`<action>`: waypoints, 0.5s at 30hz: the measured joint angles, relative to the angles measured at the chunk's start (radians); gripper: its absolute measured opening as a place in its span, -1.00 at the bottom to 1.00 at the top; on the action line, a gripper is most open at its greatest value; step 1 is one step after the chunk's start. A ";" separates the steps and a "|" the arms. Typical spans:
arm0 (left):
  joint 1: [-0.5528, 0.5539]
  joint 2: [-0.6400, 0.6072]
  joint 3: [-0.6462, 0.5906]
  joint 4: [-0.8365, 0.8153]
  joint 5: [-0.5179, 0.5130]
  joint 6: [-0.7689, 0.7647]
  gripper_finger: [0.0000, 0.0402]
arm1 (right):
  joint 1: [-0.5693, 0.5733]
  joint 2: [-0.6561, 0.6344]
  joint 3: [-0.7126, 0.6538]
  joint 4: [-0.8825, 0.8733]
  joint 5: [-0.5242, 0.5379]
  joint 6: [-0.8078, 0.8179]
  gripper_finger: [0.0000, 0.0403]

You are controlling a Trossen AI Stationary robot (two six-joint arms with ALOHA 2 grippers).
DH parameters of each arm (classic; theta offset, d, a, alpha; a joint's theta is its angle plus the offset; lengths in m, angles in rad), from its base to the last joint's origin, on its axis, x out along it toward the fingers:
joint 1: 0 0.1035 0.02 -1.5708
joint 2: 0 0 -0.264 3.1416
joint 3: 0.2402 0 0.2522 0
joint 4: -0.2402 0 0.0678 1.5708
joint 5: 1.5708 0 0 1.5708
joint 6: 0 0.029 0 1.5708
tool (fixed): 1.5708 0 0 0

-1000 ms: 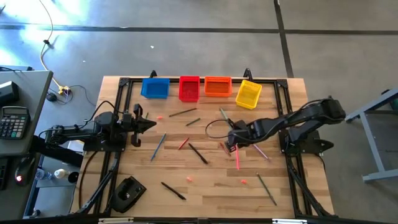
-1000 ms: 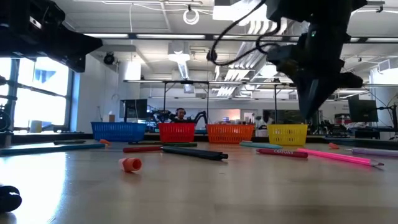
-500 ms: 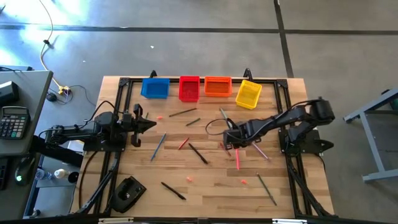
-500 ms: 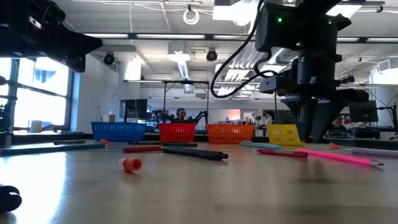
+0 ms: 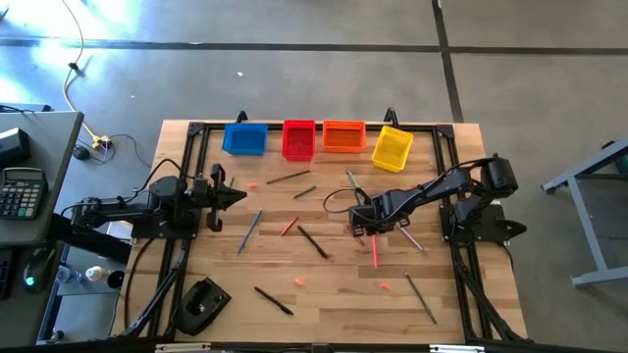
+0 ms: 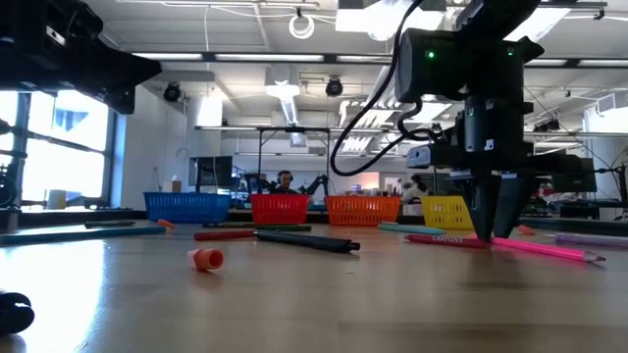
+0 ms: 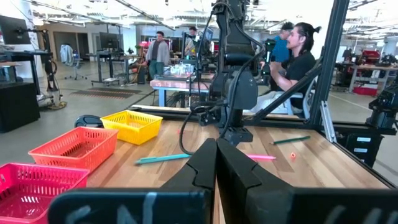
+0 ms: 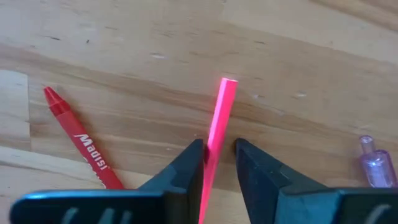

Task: Sort crayons/erasers/pens/pencils in bins
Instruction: Put the pink colored pencil into the yellow bin

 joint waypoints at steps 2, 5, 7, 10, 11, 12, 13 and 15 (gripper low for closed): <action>0.000 0.000 0.000 0.000 0.000 0.000 -1.00 | 0.000 0.000 0.000 0.001 0.002 0.000 -0.69; 0.000 0.000 0.000 0.000 0.000 0.000 -1.00 | 0.000 0.001 -0.001 0.004 0.005 0.000 -0.78; 0.000 0.000 0.000 0.000 0.000 0.000 -1.00 | 0.000 0.001 -0.001 0.004 0.010 0.000 -0.83; 0.000 0.000 0.000 0.000 0.000 0.000 -1.00 | -0.001 -0.001 -0.001 0.004 0.016 -0.006 -0.87; 0.000 0.000 0.000 0.000 0.000 0.000 -1.00 | -0.003 -0.001 -0.001 0.004 0.015 -0.010 -0.88; 0.000 0.000 0.000 0.000 0.000 0.000 -1.00 | -0.006 -0.002 -0.001 0.004 0.009 -0.023 -0.88; 0.000 0.000 0.000 0.000 0.000 0.000 -1.00 | -0.011 -0.005 -0.002 0.004 0.001 -0.030 -0.89; 0.000 0.000 0.000 0.000 0.000 0.000 -1.00 | -0.019 -0.010 -0.004 0.004 -0.011 -0.041 -0.89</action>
